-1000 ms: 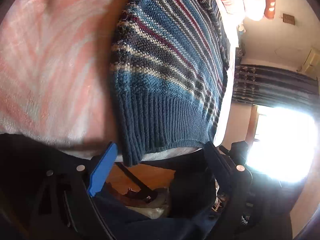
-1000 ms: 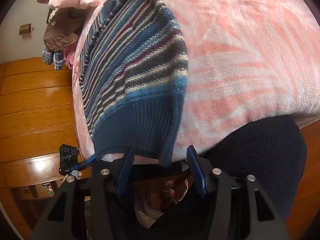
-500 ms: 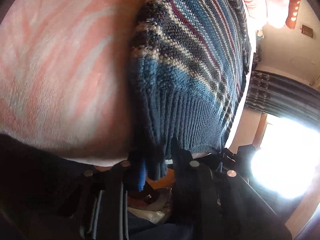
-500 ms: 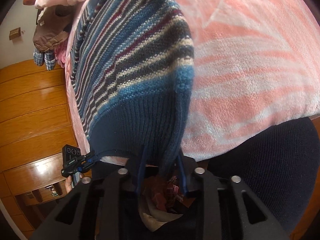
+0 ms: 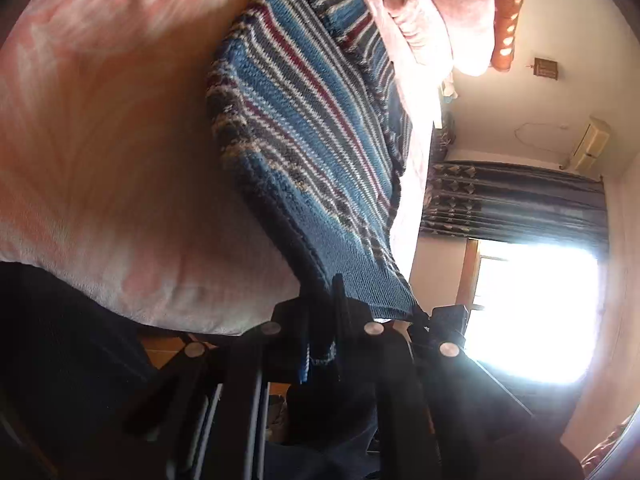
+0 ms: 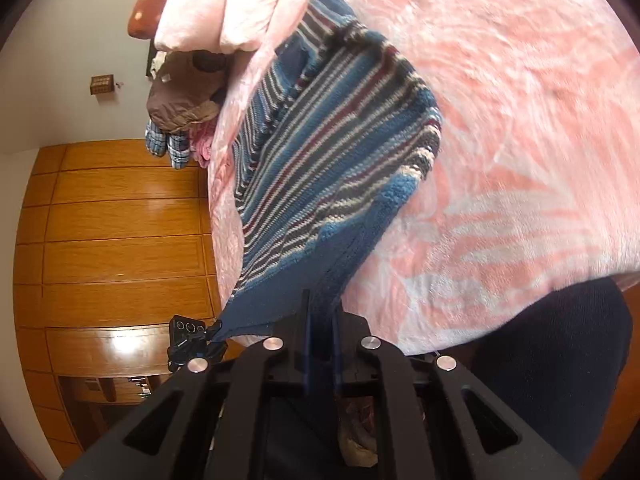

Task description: Fold small clothes

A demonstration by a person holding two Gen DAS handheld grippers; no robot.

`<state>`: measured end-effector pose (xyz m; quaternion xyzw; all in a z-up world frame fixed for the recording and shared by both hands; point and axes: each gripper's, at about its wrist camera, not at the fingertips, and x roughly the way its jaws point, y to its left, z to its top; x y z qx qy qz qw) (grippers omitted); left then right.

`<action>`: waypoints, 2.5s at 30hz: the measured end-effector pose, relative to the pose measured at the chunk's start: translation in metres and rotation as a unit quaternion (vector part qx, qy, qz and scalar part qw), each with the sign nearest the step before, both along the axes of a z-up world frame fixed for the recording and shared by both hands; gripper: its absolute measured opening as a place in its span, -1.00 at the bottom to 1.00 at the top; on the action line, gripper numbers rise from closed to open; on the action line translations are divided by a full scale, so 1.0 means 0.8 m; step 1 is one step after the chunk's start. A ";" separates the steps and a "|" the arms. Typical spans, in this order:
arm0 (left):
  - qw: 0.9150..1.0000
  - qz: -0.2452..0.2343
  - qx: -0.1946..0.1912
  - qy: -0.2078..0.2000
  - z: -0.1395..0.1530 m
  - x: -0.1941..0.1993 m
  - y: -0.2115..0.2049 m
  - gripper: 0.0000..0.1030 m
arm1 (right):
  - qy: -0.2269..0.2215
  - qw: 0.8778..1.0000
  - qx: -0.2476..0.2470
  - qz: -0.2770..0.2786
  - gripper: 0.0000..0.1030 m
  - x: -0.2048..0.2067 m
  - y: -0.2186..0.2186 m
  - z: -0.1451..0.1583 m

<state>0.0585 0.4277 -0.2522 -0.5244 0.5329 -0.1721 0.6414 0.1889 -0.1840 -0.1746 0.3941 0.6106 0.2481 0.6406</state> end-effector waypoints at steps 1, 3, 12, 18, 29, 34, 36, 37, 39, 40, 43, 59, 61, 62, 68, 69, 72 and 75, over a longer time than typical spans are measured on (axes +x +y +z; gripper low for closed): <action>1.000 0.003 -0.001 -0.007 0.010 0.006 -0.001 -0.85 | -0.007 1.000 0.001 0.001 -0.85 0.006 0.001 0.007; 1.000 0.009 -0.006 -0.019 0.025 0.019 0.003 -0.85 | -0.021 1.000 0.002 0.002 -0.86 0.020 0.005 0.022; 0.999 0.023 -0.001 -0.046 0.059 0.099 0.017 -0.85 | -0.062 0.998 -0.012 0.006 -0.86 0.099 0.014 0.052; 0.999 0.041 -0.015 -0.032 0.041 0.169 0.030 -0.85 | -0.065 0.998 -0.027 0.010 -0.86 0.177 0.029 0.042; 0.998 0.046 0.012 0.031 -0.032 0.307 0.051 -0.84 | -0.022 0.997 -0.067 0.023 -0.86 0.322 0.066 -0.030; 0.997 0.039 0.030 0.060 -0.075 0.348 0.055 -0.81 | 0.001 0.996 -0.083 0.030 -0.84 0.362 0.077 -0.072; 0.997 0.028 0.046 0.056 -0.083 0.358 0.053 -0.76 | 0.011 0.996 -0.081 0.030 -0.71 0.373 0.077 -0.084; 0.997 0.022 0.049 0.048 -0.084 0.360 0.052 -0.72 | 0.015 0.996 -0.077 0.031 -0.68 0.377 0.077 -0.089; 0.998 0.012 0.050 0.023 -0.076 0.361 0.052 -0.50 | 0.015 0.997 -0.064 0.034 -0.29 0.382 0.078 -0.088; 0.999 0.011 0.050 0.004 -0.066 0.358 0.054 -0.15 | 0.010 0.997 -0.061 0.035 -0.25 0.383 0.077 -0.082; 0.996 -0.008 0.072 -0.056 -0.030 0.351 0.057 0.27 | -0.025 0.997 -0.039 0.054 -0.18 0.384 0.076 -0.053; 0.961 -0.157 0.221 -0.050 -0.052 0.412 0.018 0.27 | -0.129 0.945 -0.217 0.207 -0.17 0.394 0.125 -0.060; 0.960 -0.164 0.219 -0.055 -0.053 0.414 0.014 0.24 | -0.133 0.942 -0.221 0.217 -0.17 0.394 0.130 -0.067; 0.960 -0.166 0.220 -0.057 -0.053 0.410 0.013 0.24 | -0.135 0.941 -0.220 0.219 -0.17 0.394 0.131 -0.070; 0.953 -0.176 0.239 -0.054 -0.059 0.400 0.009 -0.68 | -0.151 0.936 -0.222 0.226 -0.29 0.391 0.132 -0.069; 0.956 -0.169 0.233 -0.058 -0.058 0.398 0.012 -0.81 | -0.153 0.935 -0.224 0.228 -0.51 0.389 0.133 -0.069; 0.961 -0.149 0.220 -0.076 -0.046 0.387 0.019 -0.85 | -0.169 0.930 -0.233 0.231 -0.82 0.381 0.133 -0.062; 0.963 -0.137 0.210 -0.101 -0.027 0.379 0.021 -0.86 | -0.190 0.932 -0.221 0.216 -0.83 0.370 0.127 -0.042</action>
